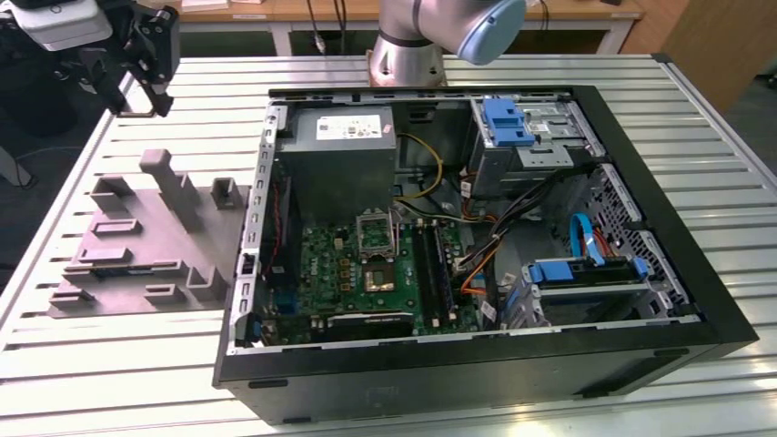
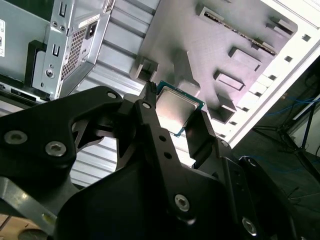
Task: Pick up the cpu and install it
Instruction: 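Pick up the cpu and move it towards the insertion slot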
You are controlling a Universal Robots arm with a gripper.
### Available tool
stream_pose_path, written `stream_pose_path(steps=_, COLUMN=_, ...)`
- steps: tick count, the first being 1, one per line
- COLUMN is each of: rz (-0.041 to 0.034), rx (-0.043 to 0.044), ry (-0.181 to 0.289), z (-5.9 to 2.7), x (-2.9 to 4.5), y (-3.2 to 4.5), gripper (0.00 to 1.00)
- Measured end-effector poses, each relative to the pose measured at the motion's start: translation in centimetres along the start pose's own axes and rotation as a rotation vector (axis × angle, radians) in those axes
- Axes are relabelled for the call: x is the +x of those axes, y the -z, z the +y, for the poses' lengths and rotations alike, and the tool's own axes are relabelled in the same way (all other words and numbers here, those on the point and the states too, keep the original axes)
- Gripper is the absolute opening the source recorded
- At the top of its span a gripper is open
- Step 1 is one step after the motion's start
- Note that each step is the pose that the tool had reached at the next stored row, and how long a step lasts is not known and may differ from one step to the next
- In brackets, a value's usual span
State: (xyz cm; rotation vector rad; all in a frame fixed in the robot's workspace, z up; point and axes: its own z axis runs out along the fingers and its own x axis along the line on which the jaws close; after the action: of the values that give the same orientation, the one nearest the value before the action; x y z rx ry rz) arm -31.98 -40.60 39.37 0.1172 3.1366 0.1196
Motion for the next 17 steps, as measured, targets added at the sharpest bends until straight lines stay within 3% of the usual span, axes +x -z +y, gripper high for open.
stream_pose_path(steps=8, rz=-0.0002, rx=0.0024, ry=0.000, z=-0.72, x=-0.09, y=0.05, gripper=0.48)
stream_pose_path(steps=17, rz=-0.0002, rx=0.0024, ry=0.000, z=-0.69, x=-0.95, y=0.05, gripper=0.48)
